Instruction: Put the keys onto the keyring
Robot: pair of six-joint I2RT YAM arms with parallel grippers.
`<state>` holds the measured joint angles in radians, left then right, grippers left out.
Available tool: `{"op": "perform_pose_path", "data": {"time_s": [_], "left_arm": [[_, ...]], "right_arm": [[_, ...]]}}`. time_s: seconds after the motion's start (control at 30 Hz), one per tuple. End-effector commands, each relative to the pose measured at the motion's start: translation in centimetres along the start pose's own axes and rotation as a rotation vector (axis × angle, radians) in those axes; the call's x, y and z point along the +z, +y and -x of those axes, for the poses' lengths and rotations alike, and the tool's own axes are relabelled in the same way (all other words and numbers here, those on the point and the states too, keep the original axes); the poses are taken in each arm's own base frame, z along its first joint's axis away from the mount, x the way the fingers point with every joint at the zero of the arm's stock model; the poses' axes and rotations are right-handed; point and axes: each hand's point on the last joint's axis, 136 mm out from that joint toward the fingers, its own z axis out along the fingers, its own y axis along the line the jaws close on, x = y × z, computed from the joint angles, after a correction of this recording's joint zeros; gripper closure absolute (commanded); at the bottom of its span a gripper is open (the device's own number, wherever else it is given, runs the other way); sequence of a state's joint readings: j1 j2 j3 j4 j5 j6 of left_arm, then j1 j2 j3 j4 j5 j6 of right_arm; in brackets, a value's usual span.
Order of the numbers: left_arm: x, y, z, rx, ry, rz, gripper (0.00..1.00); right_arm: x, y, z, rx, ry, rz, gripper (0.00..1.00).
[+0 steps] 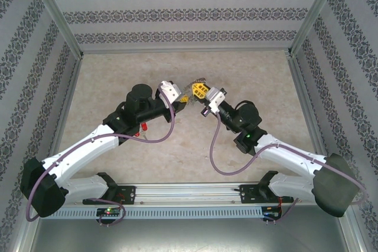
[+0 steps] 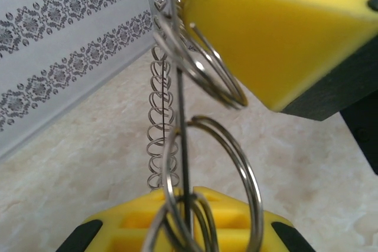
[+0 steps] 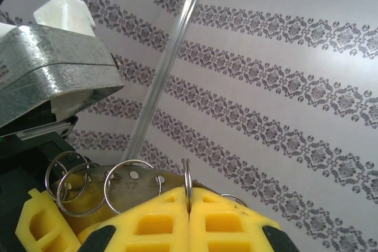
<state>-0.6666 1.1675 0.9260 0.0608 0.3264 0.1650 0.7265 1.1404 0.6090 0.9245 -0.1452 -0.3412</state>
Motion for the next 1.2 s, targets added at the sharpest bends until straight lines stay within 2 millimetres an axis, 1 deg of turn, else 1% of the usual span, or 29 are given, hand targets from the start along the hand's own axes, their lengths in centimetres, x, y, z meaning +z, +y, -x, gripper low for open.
{"op": "perform_pose_path", "data": {"time_s": [0.0,0.03,0.1,0.13,0.2,0.3,0.4,0.47,0.53,0.6,0.67,0.7,0.73,0.8,0.83,0.93,1.07,1.13,1.17], "left_arm": [[-1.2,0.0,3.3,-0.087,-0.120,-0.002,0.74],[-1.4,-0.6,3.5,-0.077,-0.129,-0.033,0.64],[-1.9,-1.2,3.7,-0.074,-0.149,-0.061,0.48],[-2.4,-1.5,3.8,-0.063,-0.163,-0.073,0.42],[-3.6,-2.4,4.4,-0.023,-0.191,-0.103,0.32],[-5.5,-3.2,4.5,0.041,-0.187,-0.121,0.20],[-7.2,-3.9,4.2,0.103,-0.168,-0.133,0.08],[-7.8,-4.3,3.4,0.143,-0.138,-0.140,0.06],[-8.2,-4.8,2.5,0.181,-0.106,-0.163,0.05],[-8.3,-4.7,2.2,0.200,-0.094,-0.160,0.07],[-8.2,-4.7,2.4,0.213,-0.093,-0.169,0.14],[-8.1,-4.8,2.7,0.221,-0.096,-0.178,0.21],[-7.9,-4.8,2.9,0.227,-0.091,-0.188,0.31],[-7.5,-4.7,3.1,0.247,-0.073,-0.199,0.46],[-7.3,-4.6,3.3,0.254,-0.068,-0.202,0.52],[-7.4,-4.5,4.3,0.261,-0.105,-0.204,0.64],[-8.3,-3.9,6.1,0.241,-0.194,-0.190,0.71],[-8.7,-4.1,6.8,0.256,-0.215,-0.217,0.74],[-8.7,-4.3,6.7,0.267,-0.213,-0.234,0.75]], "right_arm": [[-0.2,-1.2,3.6,0.042,-0.130,0.014,1.00],[-0.2,-1.2,3.5,0.040,-0.125,0.026,1.00],[-0.4,-1.1,3.3,0.029,-0.115,0.046,1.00],[-0.5,-1.2,3.1,0.026,-0.112,0.053,1.00],[-0.8,-1.5,2.7,0.022,-0.108,0.073,1.00],[-1.3,-2.2,2.1,0.017,-0.097,0.105,1.00],[-1.8,-2.0,1.9,0.033,-0.088,0.198,1.00],[-2.0,-1.7,1.9,0.052,-0.077,0.269,1.00],[-2.3,-1.2,2.1,0.068,-0.085,0.331,1.00],[-2.4,-0.5,2.3,0.083,-0.083,0.394,1.00],[-2.6,0.2,2.6,0.096,-0.086,0.454,1.00],[-2.7,0.5,2.8,0.108,-0.090,0.483,1.00],[-2.8,0.9,3.0,0.119,-0.093,0.515,1.00],[-3.0,1.6,3.3,0.143,-0.094,0.576,1.00],[-3.2,2.0,3.3,0.153,-0.092,0.600,1.00],[-3.5,2.7,3.2,0.161,-0.092,0.637,1.00],[-4.2,3.7,3.3,0.161,-0.102,0.701,1.00],[-4.5,4.2,3.4,0.149,-0.112,0.732,1.00],[-4.6,4.4,3.5,0.144,-0.117,0.742,1.00]]}}
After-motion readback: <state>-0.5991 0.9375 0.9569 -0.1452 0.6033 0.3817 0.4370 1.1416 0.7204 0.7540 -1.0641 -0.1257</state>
